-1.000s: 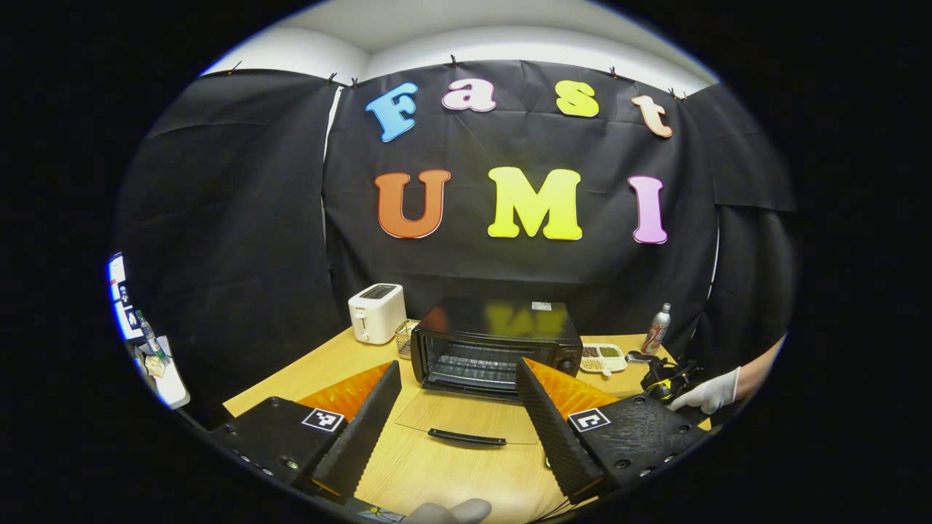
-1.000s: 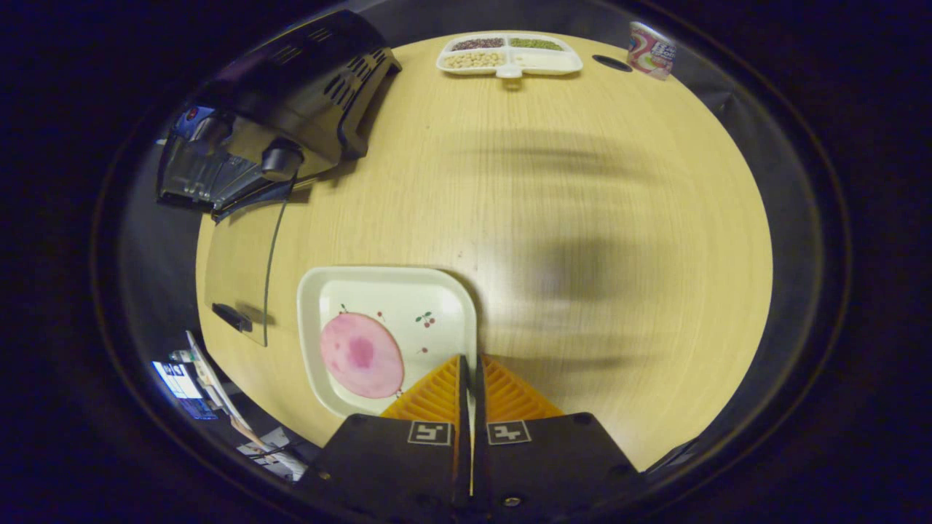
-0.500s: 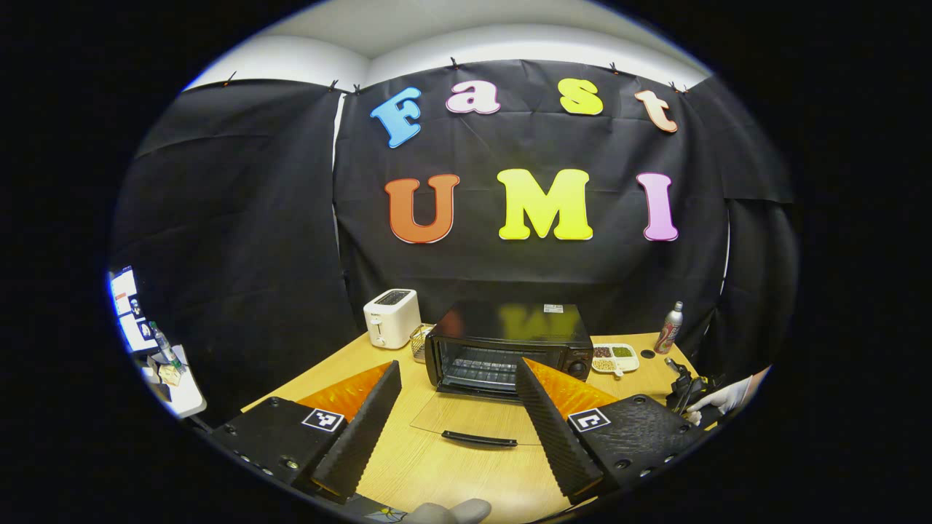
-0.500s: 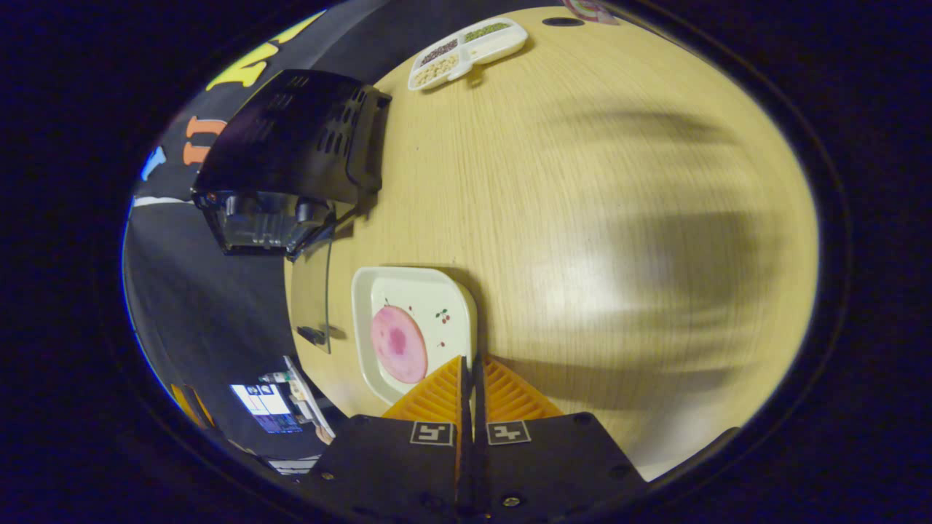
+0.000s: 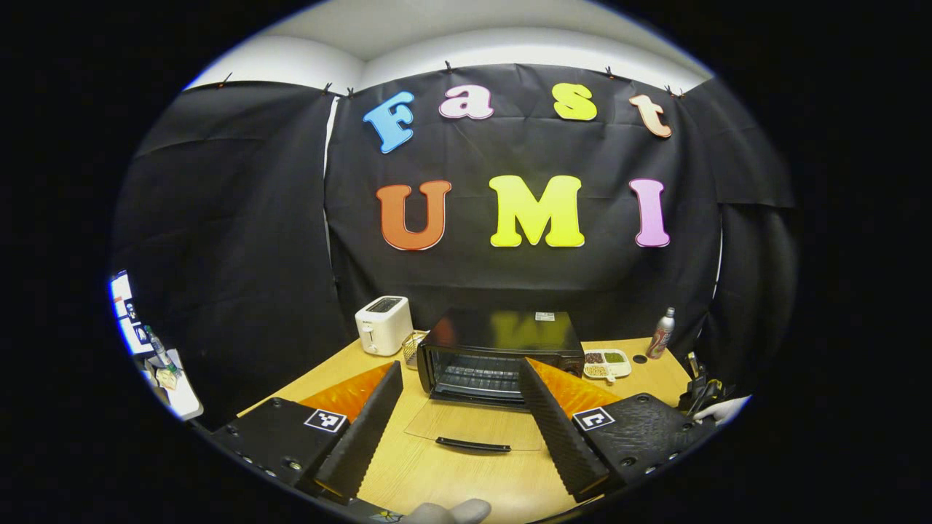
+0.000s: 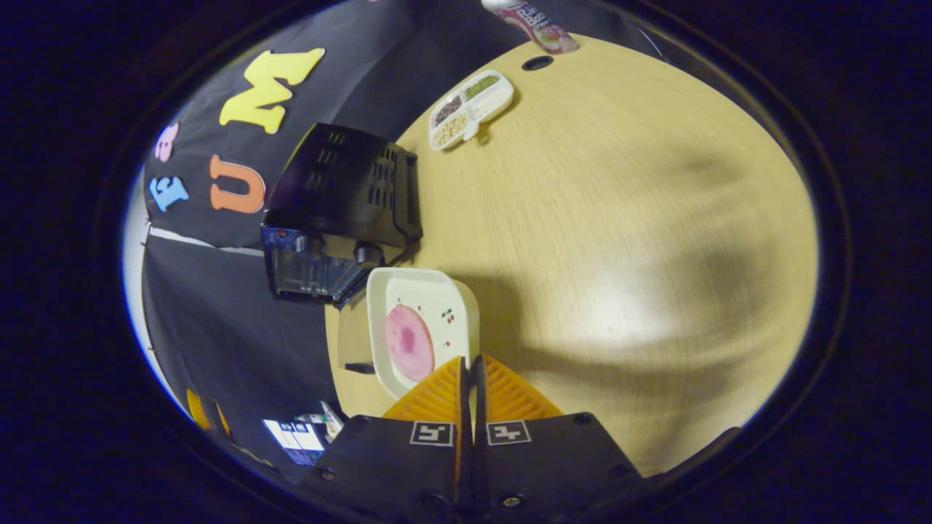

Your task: Open the electric oven with the left hand, put the food in, and close the electric oven.

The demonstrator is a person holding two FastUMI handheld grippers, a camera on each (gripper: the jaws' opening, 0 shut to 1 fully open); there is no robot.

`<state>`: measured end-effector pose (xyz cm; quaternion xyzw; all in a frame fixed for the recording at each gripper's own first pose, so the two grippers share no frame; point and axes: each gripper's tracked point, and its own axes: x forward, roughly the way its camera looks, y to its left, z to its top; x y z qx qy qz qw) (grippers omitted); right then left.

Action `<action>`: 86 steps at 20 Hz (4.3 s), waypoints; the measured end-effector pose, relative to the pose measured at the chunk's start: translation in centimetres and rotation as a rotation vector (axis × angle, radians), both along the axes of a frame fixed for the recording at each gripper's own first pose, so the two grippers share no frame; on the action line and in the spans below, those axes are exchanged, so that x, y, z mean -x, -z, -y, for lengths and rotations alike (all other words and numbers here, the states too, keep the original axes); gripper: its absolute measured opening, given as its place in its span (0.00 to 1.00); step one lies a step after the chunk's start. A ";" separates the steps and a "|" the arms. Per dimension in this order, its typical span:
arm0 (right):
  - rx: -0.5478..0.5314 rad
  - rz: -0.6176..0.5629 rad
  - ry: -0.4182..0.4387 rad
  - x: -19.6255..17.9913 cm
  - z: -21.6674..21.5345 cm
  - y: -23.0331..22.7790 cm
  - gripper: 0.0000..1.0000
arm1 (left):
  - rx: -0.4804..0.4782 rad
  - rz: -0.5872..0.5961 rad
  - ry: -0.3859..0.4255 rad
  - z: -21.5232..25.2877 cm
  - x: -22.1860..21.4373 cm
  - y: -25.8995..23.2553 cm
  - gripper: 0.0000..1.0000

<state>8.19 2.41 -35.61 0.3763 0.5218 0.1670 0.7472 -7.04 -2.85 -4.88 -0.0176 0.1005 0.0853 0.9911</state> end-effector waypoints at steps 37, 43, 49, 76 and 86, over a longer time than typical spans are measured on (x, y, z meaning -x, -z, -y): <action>-0.153 0.160 0.454 -15.8 -26.3 -3.6 0.05 | -0.047 -0.086 -0.091 -16.5 -1.2 1.7 0.97; -0.208 0.198 0.377 -15.5 -27.1 -5.0 0.37 | -0.032 -0.092 -0.112 -15.9 -1.1 2.3 0.97; -0.104 0.255 0.279 -12.5 -25.8 -7.4 0.76 | -0.008 -0.055 -0.101 -15.8 -1.1 2.2 0.97; 0.749 1.028 0.189 4.1 -9.1 -27.2 1.00 | 0.060 0.034 0.158 -12.5 -1.0 6.7 0.96; 0.792 0.978 0.251 7.0 -5.4 -27.9 0.96 | 0.047 -0.071 0.280 -7.0 -1.6 13.8 0.96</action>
